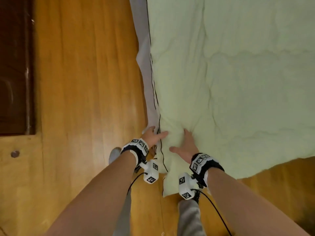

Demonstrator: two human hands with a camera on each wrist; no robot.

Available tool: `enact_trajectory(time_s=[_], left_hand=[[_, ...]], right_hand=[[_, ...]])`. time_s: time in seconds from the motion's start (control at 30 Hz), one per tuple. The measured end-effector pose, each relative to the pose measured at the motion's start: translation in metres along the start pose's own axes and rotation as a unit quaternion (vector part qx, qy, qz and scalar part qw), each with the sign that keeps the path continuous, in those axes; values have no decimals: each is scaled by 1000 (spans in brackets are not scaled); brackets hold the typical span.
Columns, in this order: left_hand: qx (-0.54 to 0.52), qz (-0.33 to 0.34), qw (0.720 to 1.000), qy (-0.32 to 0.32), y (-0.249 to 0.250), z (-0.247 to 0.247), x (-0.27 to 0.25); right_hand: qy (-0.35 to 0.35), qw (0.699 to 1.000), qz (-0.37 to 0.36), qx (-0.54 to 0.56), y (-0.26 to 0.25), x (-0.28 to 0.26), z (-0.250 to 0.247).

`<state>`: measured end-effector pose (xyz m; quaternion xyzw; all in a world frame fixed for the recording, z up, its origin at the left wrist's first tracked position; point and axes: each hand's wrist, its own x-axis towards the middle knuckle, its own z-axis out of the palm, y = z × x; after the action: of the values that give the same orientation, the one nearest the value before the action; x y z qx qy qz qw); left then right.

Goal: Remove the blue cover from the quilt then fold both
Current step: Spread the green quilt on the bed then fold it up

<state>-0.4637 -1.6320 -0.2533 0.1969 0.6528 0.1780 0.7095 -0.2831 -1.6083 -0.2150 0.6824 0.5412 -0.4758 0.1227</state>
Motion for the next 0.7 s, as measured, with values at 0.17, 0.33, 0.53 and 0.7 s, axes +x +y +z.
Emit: enact_trajectory(time_s=[0.17,0.33,0.53,0.7], left_hand=[[12,-10,997,-73,-12,39,22],[73,40,995,-48,1,70,-11],[26,16,997,-72,31,113,-60],[121,-54,990,47,-6,151,-58]], right_hand=[[18,996,-13,81,37,0,-10],[0,990,-49,129,47,-21,-28],[-96,965,-34,240,83,-61,-65],[-122,964,-9,236,143,-86,-79]])
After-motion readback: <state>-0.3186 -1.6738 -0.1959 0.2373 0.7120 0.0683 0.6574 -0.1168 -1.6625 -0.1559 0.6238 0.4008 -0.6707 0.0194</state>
